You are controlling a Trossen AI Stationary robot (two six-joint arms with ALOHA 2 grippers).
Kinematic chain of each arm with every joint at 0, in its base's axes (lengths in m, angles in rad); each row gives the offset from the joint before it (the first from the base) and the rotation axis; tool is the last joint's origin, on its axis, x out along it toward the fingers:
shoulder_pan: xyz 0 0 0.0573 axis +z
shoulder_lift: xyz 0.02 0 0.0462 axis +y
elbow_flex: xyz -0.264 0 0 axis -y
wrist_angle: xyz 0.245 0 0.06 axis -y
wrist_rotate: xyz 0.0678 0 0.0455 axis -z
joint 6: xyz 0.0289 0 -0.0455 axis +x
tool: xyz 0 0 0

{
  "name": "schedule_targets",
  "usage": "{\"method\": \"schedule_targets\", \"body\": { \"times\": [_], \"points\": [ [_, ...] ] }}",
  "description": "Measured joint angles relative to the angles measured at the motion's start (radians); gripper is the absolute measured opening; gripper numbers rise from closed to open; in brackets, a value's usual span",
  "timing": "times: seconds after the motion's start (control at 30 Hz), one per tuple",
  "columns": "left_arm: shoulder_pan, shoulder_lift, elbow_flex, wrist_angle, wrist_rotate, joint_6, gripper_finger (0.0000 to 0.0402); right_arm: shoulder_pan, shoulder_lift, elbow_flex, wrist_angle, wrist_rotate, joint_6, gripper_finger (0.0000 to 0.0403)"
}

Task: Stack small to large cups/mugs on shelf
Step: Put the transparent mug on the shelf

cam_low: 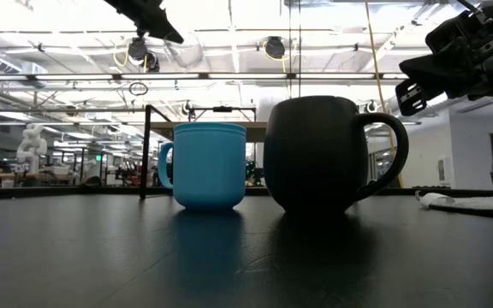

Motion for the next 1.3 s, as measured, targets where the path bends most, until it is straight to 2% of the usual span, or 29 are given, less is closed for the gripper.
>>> {"method": "schedule_targets", "body": {
  "times": [0.3, 0.7, 0.9, 1.3],
  "points": [
    [0.000, 0.158, 0.160, -0.174, -0.023, 0.067, 0.0000, 0.000, 0.000, 0.000, 0.000, 0.001, -0.015, 0.0000],
    [-0.020, 0.305, 0.347, -0.377, -0.043, 0.097, 0.0000, 0.000, 0.000, 0.000, 0.000, 0.001, -0.018, 0.0000],
    [-0.045, 0.352, 0.386, -0.411, -0.065, 0.098, 0.0000, 0.000, 0.000, 0.000, 0.000, 0.001, -0.022, 0.0000],
    [-0.076, 0.422, 0.386, -0.485, -0.100, 0.095, 0.0000, 0.000, 0.000, 0.000, 0.000, 0.001, -0.022, 0.0000]
  ]
}}
